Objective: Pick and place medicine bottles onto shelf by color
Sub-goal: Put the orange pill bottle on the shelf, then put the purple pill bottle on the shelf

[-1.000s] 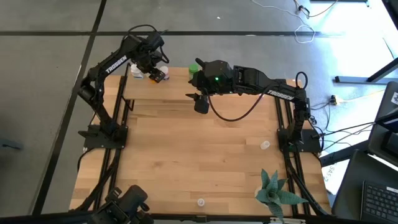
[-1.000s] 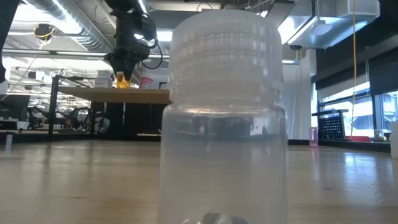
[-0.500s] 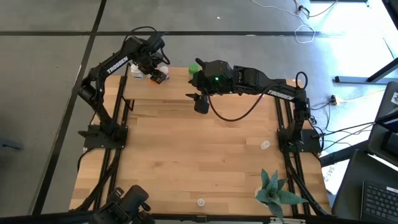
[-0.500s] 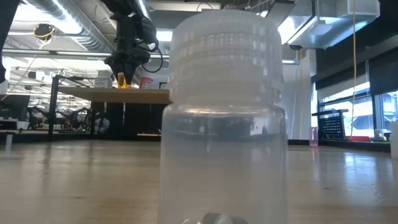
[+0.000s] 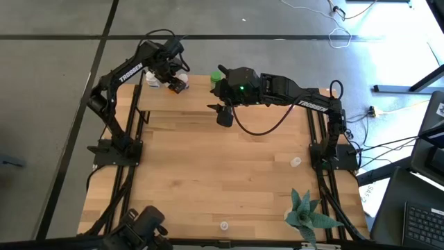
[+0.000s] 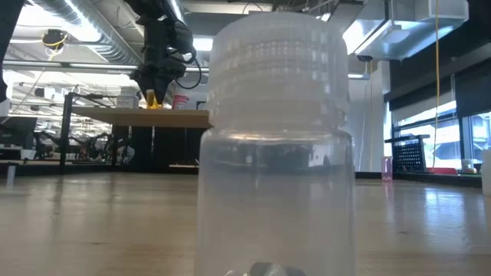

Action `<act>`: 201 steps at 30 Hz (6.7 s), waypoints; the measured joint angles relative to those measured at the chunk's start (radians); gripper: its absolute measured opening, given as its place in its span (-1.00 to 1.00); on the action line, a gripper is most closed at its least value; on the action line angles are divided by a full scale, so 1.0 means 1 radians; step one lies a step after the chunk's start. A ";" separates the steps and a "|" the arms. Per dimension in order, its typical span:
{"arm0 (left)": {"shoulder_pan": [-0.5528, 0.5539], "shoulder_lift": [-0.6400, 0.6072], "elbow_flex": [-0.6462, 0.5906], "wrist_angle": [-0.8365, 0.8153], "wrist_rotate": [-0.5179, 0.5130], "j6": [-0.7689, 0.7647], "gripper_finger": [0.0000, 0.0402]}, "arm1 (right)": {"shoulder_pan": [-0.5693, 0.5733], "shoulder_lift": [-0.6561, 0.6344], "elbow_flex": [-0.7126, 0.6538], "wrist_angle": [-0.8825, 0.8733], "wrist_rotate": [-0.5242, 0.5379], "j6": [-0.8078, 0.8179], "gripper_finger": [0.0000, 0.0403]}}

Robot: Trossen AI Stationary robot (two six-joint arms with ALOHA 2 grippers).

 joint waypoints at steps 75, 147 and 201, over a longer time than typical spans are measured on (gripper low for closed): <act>-0.044 -0.235 0.002 0.075 -0.020 0.075 0.48 | 0.000 0.000 0.000 0.000 0.000 0.002 0.25; -1.120 -0.590 0.002 -0.071 -0.317 -0.183 0.45 | -0.266 -0.077 -0.200 -0.705 0.081 0.730 0.25; -1.119 -0.590 0.002 -0.044 -0.388 -0.211 0.45 | -0.713 -0.377 -1.220 -0.055 0.087 0.870 0.25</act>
